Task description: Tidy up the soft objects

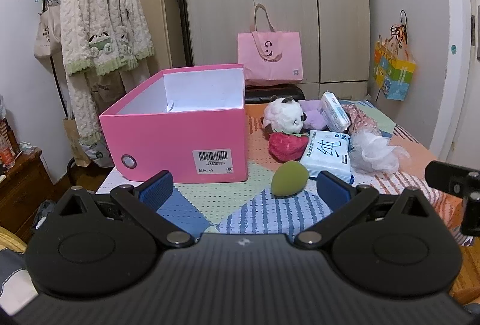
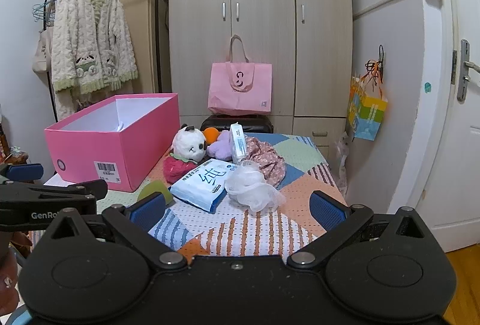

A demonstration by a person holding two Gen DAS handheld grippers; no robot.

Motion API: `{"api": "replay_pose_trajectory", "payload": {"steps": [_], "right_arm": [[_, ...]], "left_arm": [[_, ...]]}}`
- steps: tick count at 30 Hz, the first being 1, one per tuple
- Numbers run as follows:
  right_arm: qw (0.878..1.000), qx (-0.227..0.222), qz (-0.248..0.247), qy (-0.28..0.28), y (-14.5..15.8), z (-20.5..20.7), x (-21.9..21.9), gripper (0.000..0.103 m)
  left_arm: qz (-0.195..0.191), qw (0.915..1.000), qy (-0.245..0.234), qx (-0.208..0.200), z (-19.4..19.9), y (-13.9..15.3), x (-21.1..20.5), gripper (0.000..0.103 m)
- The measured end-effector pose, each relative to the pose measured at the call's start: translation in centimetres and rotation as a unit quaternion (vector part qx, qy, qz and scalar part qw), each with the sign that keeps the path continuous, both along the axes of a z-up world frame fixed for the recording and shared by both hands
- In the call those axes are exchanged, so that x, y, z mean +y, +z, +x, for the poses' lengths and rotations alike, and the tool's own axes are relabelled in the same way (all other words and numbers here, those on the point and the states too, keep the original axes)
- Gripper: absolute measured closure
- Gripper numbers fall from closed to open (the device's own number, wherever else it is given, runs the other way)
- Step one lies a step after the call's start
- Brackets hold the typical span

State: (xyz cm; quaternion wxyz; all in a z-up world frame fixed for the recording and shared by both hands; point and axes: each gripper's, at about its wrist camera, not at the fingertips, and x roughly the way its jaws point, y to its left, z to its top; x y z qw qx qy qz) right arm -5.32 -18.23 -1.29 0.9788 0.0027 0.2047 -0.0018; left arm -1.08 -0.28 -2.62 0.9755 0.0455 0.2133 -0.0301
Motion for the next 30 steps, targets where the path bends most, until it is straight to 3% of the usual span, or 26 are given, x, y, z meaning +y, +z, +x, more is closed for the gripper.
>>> {"api": "replay_pose_trajectory", "payload": {"steps": [11, 18, 30], "right_arm": [[1.000, -0.005, 0.002, -0.005, 0.02, -0.13, -0.30, 0.000], [1.000, -0.003, 0.005, -0.005, -0.18, 0.06, -0.49, 0.000], [0.999, -0.036, -0.008, 0.016, 0.25, 0.29, -0.34, 0.000]], "left_arm": [[-0.019, 0.9997, -0.008, 0.010, -0.11, -0.24, -0.18, 0.000], [-0.010, 0.9999, -0.005, 0.012, 0.02, -0.53, -0.32, 0.000], [-0.019, 0.9998, 0.005, -0.002, 0.42, 0.37, 0.50, 0.000]]}}
